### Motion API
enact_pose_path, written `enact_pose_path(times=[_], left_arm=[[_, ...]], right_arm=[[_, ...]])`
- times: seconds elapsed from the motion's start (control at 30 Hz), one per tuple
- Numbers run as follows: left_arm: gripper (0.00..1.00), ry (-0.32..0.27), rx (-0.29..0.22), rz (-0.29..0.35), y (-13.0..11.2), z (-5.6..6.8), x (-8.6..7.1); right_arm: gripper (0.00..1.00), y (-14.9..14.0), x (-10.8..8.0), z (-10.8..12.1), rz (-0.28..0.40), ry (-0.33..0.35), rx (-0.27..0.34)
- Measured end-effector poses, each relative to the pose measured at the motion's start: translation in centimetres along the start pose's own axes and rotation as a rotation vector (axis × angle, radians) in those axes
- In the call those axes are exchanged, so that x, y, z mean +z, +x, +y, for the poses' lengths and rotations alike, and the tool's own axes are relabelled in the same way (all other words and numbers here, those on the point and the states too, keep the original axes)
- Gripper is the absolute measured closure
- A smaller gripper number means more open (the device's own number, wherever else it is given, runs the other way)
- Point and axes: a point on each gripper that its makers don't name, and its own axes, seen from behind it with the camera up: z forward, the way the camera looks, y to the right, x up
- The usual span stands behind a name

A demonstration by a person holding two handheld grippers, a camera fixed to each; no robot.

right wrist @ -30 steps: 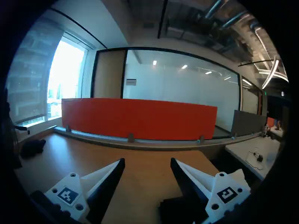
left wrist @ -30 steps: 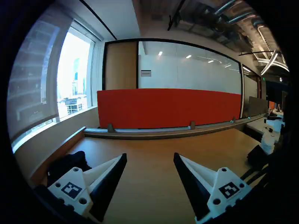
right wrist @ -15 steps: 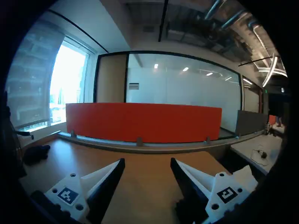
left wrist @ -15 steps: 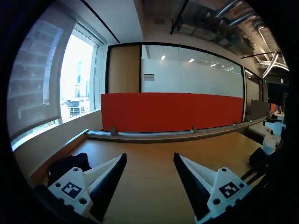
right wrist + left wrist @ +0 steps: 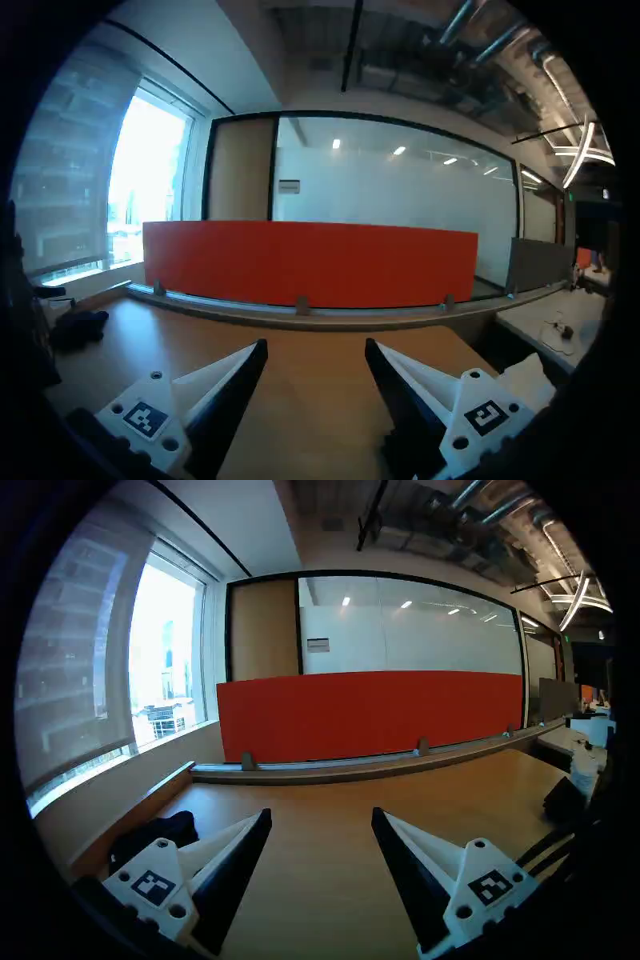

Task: Fold towel

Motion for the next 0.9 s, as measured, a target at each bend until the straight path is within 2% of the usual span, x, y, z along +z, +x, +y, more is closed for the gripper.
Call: enact_pose_path(times=[0.2,0.37,0.6,0.8,0.9], left_arm=[[0.07,0.005,-0.001,0.016,-2.5,0.0,0.0],[0.07,0.005,-0.022,0.029,-4.9,-0.1,0.1],[0.07,-0.014,-0.039,0.025,-8.0,0.2,0.7],[0.07,-0.021,-0.068,0.043,-9.5,0.4,1.3],[0.07,-0.008,-0.068,0.053,-9.9,0.1,1.5]], right_arm=[[0.06,-1.2,0.0,-0.2,0.009,-0.006,-0.007],[0.06,-2.5,0.1,-0.7,0.015,-0.008,-0.014],[0.06,-4.4,0.2,-1.7,0.018,0.0,0.016],[0.06,-5.4,0.5,-1.9,0.016,-0.003,0.043],[0.06,-5.5,0.8,-1.6,0.018,-0.012,0.047]])
